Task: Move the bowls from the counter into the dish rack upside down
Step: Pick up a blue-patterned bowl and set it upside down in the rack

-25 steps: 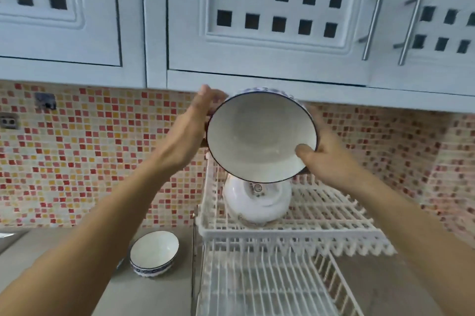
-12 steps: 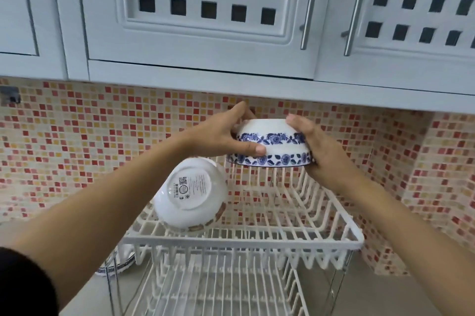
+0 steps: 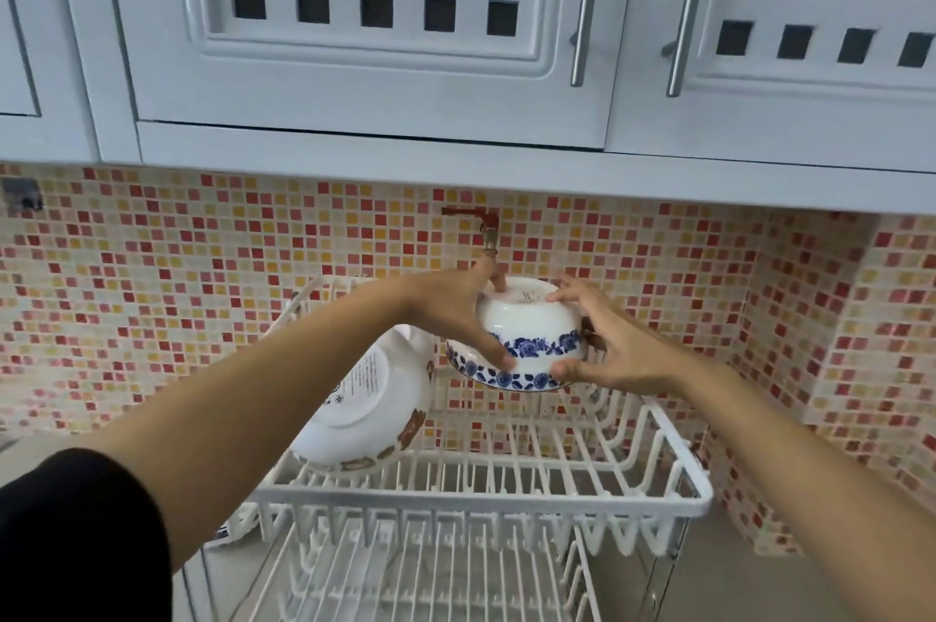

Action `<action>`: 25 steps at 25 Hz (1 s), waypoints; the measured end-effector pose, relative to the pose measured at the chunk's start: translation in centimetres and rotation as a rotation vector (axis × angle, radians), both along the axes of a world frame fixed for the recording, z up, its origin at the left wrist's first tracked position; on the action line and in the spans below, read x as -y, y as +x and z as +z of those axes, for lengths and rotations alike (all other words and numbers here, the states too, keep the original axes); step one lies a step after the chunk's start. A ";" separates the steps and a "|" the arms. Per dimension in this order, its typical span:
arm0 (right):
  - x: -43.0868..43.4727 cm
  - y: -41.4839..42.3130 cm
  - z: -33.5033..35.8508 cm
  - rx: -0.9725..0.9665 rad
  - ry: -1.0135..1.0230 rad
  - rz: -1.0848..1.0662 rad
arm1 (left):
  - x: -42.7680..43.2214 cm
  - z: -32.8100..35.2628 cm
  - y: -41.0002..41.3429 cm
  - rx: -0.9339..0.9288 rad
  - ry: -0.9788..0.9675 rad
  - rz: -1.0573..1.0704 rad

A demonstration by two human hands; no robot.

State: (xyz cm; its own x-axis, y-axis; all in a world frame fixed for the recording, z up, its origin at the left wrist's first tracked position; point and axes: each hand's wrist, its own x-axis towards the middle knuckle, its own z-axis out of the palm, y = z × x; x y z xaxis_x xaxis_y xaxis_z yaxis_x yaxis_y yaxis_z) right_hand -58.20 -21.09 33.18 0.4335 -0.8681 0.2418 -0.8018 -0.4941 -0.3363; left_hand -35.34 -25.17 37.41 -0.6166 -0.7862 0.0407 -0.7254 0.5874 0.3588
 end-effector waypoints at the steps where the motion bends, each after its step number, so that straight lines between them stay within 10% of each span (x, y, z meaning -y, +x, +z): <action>1: 0.0 -0.1 -0.1 -0.002 0.037 -0.006 | 0.3 -0.2 -0.5 0.067 -0.003 0.014; 8: 0.3 0.0 -1.2 -0.176 0.090 -0.052 | 1.5 -1.7 -3.1 0.416 -0.031 0.034; 25: -0.7 2.0 -0.9 -0.379 0.177 -0.216 | -0.2 -2.6 -3.6 0.564 0.012 0.120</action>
